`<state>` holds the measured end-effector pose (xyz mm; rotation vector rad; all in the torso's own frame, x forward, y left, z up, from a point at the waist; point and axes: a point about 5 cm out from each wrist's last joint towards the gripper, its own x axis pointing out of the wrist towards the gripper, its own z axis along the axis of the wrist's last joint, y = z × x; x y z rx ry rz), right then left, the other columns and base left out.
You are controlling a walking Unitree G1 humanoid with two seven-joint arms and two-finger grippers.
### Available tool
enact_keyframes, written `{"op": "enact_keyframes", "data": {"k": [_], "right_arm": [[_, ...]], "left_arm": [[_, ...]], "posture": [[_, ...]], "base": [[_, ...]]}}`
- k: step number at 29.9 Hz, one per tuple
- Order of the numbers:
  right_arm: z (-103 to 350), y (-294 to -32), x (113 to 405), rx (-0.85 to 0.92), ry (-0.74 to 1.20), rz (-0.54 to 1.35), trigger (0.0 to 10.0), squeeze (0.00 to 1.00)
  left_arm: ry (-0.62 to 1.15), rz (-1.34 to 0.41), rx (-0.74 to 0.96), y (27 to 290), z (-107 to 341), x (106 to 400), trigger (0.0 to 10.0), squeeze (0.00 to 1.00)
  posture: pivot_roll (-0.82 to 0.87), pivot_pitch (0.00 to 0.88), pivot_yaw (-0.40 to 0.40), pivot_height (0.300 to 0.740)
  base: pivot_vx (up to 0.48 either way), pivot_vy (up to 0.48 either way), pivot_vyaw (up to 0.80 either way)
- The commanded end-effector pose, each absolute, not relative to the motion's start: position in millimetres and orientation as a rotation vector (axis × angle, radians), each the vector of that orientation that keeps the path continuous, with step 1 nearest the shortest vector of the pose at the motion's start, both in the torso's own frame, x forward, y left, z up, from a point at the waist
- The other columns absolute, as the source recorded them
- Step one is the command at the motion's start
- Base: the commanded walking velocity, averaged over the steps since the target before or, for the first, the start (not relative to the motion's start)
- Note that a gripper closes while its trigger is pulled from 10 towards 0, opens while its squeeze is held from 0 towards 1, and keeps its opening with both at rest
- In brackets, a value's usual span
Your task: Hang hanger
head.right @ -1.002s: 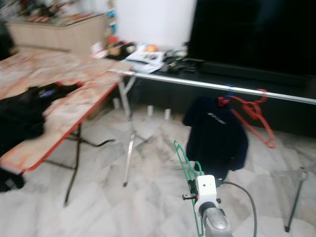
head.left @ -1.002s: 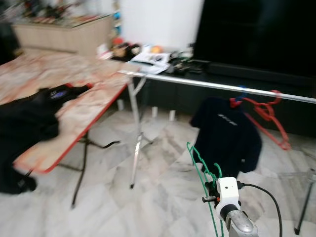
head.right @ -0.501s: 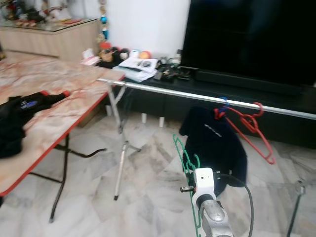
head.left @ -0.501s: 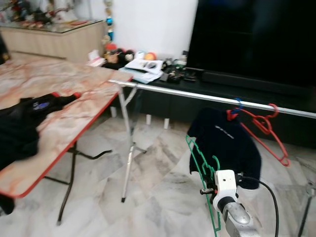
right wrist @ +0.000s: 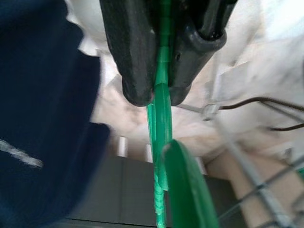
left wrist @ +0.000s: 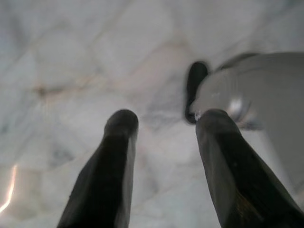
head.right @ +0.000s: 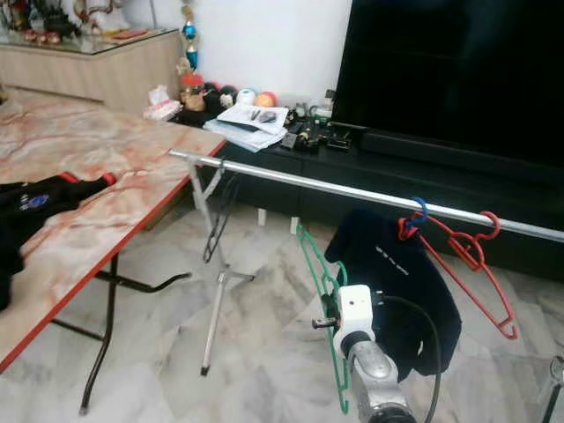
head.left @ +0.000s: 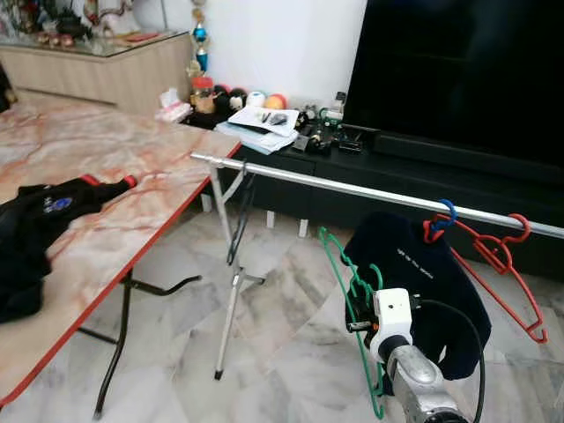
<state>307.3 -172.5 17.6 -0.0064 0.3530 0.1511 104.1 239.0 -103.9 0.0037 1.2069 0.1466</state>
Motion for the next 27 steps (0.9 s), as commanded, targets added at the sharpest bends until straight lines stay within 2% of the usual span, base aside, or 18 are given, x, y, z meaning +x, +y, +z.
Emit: {"op": "enact_keyframes", "data": {"k": [1,15,20,27], "right_arm": [[21.6,-172.5,311.5,0.011,0.343,0.132,10.0,0.0],[23.6,-168.2,315.4,0.043,0.35,0.111,10.0,0.0],[27.9,-172.9,318.8,0.114,0.322,0.01,10.0,0.0],[38.4,-167.4,326.5,0.174,0.265,-0.031,10.0,0.0]], "left_arm": [[1.222,0.146,0.012,241.3,-104.6,99.1,10.0,0.0],[1.211,0.131,0.01,232.6,-104.8,107.6,10.0,0.0],[1.211,0.118,0.016,229.6,-105.1,108.8,10.0,0.0],[1.216,0.104,0.015,228.7,-105.4,108.4,10.0,0.0]], "posture": [[0.15,0.0,-0.032,0.74],[0.16,0.0,-0.034,0.74],[0.14,0.0,-0.026,0.74],[0.14,0.0,-0.02,0.74]], "base": [[0.356,0.0,0.0],[0.353,0.0,0.0],[0.0,0.0,0.0],[0.0,0.0,0.0]]}}
